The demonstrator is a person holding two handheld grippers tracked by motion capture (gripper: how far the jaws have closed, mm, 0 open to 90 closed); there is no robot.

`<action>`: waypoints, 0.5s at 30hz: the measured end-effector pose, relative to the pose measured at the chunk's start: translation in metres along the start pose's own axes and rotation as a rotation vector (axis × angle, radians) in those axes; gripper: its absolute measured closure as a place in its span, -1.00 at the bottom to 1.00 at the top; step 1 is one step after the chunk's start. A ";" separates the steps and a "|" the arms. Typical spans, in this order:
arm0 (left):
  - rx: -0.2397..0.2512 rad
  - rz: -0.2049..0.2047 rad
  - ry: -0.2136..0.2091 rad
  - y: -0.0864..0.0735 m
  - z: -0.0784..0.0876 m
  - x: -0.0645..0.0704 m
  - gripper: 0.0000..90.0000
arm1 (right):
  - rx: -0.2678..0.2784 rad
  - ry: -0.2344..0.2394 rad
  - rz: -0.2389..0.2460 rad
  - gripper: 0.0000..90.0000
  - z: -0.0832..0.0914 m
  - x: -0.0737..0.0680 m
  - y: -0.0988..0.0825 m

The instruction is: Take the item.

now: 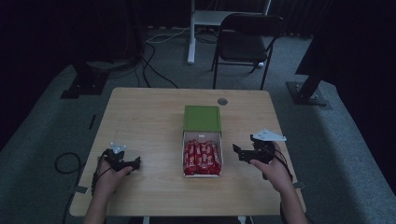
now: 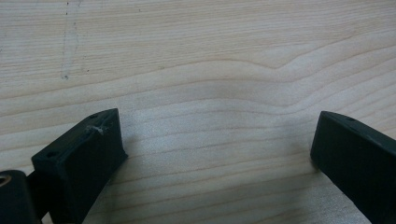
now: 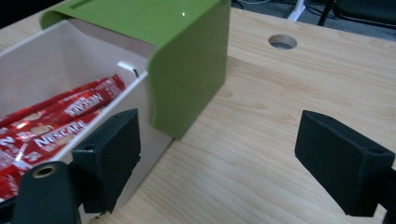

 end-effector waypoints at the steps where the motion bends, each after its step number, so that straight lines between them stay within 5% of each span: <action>1: 0.000 0.000 0.000 0.000 0.000 0.000 -0.93 | 0.004 0.010 0.000 -0.69 0.000 -0.003 0.002; 15: 0.000 0.000 0.000 0.000 0.000 0.000 -0.93 | 0.017 0.061 0.035 -0.69 -0.006 -0.035 0.017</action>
Point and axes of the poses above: each handheld gripper's, and its own axes: z roughly backward along the jaws, y roughly out of its top, x roughly to its right, the point moved 9 cm from there along -z, roughly forward along the jaws, and after that the axes turned 2 degrees about -z, right-handed, at the moved point
